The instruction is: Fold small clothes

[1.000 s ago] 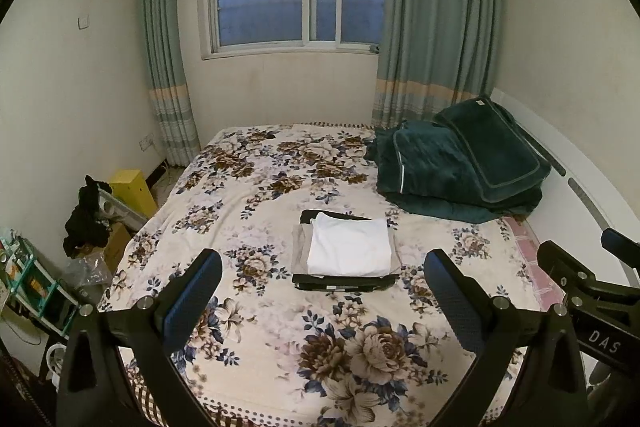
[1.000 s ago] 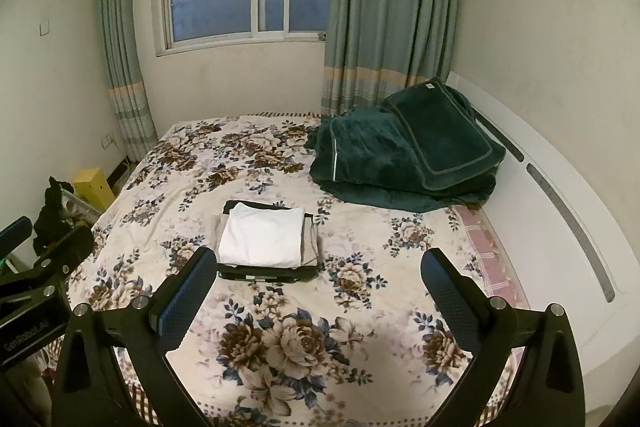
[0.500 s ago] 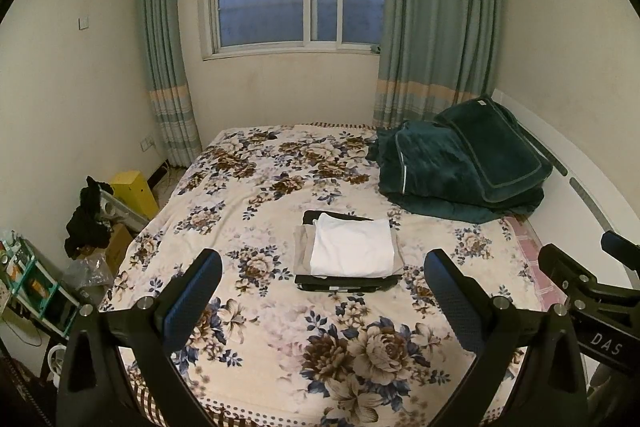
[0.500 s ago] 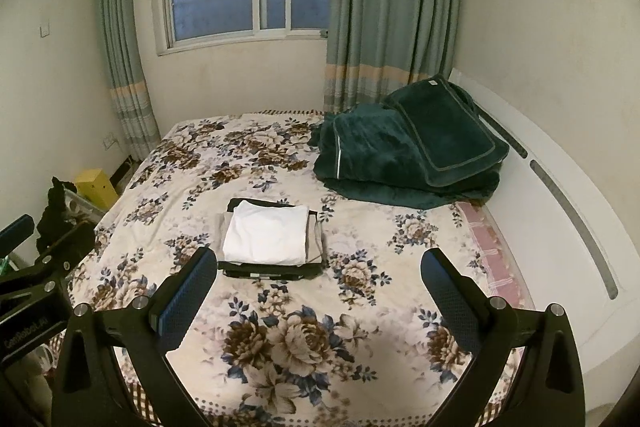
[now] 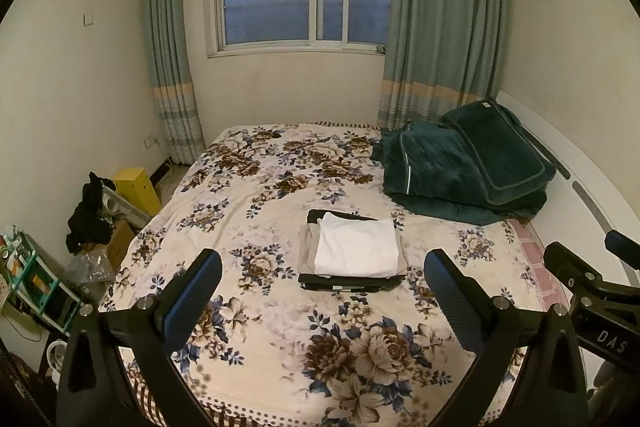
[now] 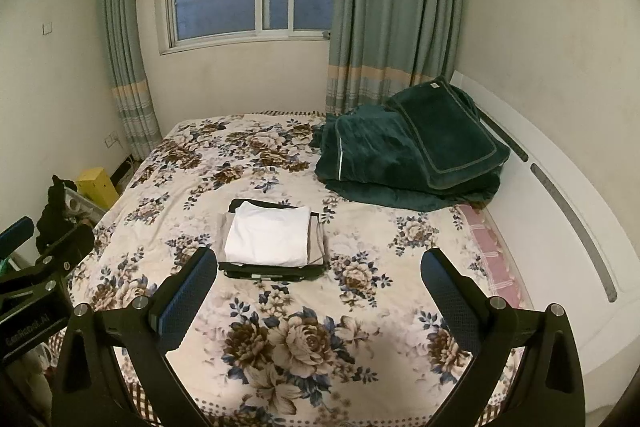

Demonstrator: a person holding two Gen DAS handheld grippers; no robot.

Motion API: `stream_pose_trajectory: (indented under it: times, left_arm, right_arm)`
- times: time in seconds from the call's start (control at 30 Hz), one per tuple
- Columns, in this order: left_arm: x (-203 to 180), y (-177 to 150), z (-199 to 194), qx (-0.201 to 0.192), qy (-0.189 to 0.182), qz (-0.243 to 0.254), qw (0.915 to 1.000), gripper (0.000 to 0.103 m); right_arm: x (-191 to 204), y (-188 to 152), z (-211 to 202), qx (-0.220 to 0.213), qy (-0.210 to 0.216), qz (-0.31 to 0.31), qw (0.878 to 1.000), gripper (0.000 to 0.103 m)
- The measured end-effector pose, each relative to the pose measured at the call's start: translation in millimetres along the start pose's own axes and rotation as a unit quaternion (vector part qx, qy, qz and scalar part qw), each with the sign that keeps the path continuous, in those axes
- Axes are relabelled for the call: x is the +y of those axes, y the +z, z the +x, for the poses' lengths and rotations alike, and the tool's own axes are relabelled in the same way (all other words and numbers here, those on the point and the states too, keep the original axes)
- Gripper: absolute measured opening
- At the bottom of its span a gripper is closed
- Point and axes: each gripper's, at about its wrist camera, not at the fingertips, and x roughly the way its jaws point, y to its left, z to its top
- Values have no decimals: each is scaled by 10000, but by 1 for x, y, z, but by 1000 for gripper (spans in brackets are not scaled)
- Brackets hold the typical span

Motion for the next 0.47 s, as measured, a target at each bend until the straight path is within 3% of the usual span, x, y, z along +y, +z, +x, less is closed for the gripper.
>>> stream_pose_trajectory:
  times: [0.47]
  left_arm:
    - [1,0,-1,-36,-24,-29,10000,103]
  right_arm:
    - [3,1,2,-36,-29,1,10000,103]
